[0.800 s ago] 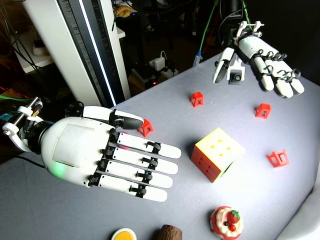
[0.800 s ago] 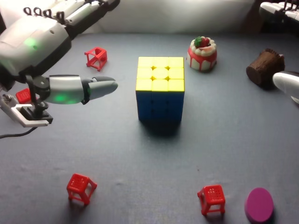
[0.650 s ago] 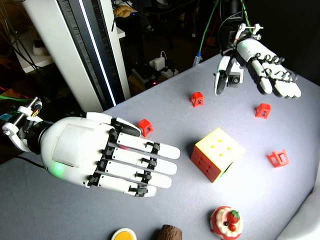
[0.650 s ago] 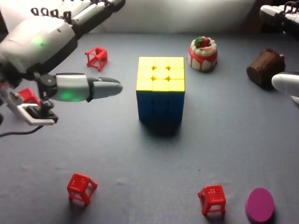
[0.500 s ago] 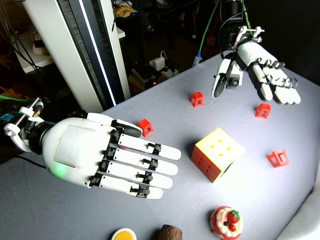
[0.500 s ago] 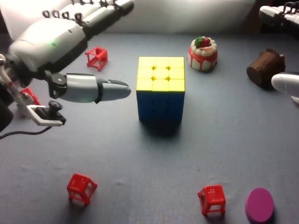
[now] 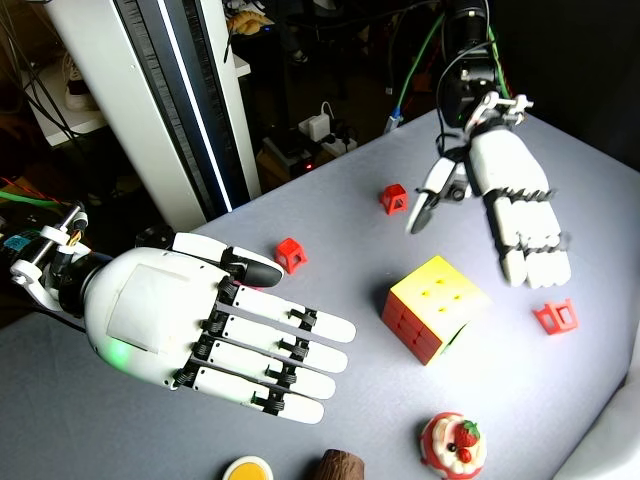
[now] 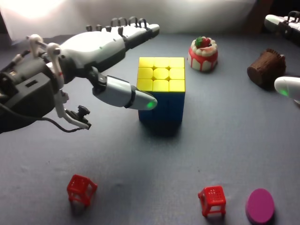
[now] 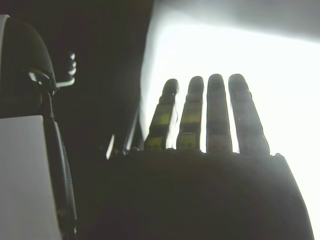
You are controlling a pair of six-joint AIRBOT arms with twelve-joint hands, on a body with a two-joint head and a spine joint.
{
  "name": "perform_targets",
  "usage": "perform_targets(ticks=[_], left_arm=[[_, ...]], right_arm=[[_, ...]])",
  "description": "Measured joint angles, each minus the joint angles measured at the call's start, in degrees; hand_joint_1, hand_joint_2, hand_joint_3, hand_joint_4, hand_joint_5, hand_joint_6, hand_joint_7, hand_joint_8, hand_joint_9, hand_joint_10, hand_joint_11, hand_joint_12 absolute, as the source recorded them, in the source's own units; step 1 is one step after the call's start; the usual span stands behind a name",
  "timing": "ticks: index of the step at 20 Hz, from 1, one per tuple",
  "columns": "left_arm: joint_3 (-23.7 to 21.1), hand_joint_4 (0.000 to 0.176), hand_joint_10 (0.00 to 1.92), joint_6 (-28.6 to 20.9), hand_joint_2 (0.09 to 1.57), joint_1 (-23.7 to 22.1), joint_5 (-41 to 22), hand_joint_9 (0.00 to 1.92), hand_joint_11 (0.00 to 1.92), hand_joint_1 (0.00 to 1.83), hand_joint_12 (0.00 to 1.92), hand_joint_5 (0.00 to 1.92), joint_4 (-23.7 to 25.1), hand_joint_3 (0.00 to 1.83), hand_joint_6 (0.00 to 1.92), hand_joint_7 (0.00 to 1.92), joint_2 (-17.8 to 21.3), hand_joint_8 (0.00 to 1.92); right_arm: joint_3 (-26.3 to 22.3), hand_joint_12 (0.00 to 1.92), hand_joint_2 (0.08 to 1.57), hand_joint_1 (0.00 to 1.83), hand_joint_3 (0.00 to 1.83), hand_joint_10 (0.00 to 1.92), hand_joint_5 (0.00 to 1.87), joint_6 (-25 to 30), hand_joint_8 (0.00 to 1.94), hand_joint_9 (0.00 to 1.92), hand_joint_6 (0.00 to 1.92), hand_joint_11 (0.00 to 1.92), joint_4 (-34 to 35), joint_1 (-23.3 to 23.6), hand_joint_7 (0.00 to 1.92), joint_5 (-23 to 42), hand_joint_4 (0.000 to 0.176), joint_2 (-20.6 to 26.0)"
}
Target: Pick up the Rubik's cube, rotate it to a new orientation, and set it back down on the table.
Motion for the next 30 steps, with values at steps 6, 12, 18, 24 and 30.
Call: perform_targets(ticks=[6, 12, 18, 24, 30], left_arm=[[2.91, 0.0, 0.0, 2.1, 0.88, -2.91, 5.31, 0.0, 0.0, 0.79, 0.0, 0.0, -0.55, 0.01, 0.0, 0.0, -2.71, 0.0], [5.05, 0.0, 0.0, 5.14, 0.92, -3.48, 10.21, 0.0, 0.0, 0.76, 0.0, 0.0, -4.07, 0.02, 0.0, 0.0, -4.87, 0.0], [6.58, 0.008, 0.0, 6.08, 0.92, -3.48, 11.96, 0.0, 0.02, 0.76, 0.01, 0.0, -5.92, 0.01, 0.0, 0.0, -6.67, 0.0], [7.54, 0.018, 0.0, 6.12, 0.94, -3.45, 13.2, 0.0, 0.01, 0.76, 0.29, 0.0, -5.9, 0.0, 0.0, 0.0, -7.76, 0.0], [7.45, 0.0, 1.73, 7.67, 1.02, -4.0, 12.46, 0.53, 0.74, 0.95, 1.92, 0.14, -5.66, 0.0, 0.0, 0.39, -8.22, 1.35]], right_arm=[[0.28, 0.0, 1.28, 0.62, 0.0, 0.0, 0.0, 0.0, 0.0, 0.0, 0.0, 0.0, 0.72, -0.35, 0.0, -0.26, 0.0, -0.96], [0.55, 0.0, 1.28, 0.54, 0.0, 0.0, 0.0, 0.0, 0.0, 0.0, 0.0, 0.0, 1.05, -0.72, 0.0, -0.66, 0.0, -1.18], [0.52, 0.0, 1.3, 0.54, 0.0, 0.0, 0.0, 0.0, 0.0, 0.0, 0.0, 0.0, 0.98, -1.01, 0.0, -0.59, 0.0, -1.27], [0.52, 0.01, 1.3, 0.56, 0.0, 0.0, 0.0, 0.0, 0.0, 0.0, 0.0, 0.01, 0.92, -1.01, 0.0, -0.63, 0.0, -1.33], [0.52, 0.02, 1.3, 0.55, 0.0, 0.0, 0.0, 0.0, 0.0, 0.0, 0.0, 0.01, 1.05, -1.01, 0.0, -0.72, 0.0, -1.4]])
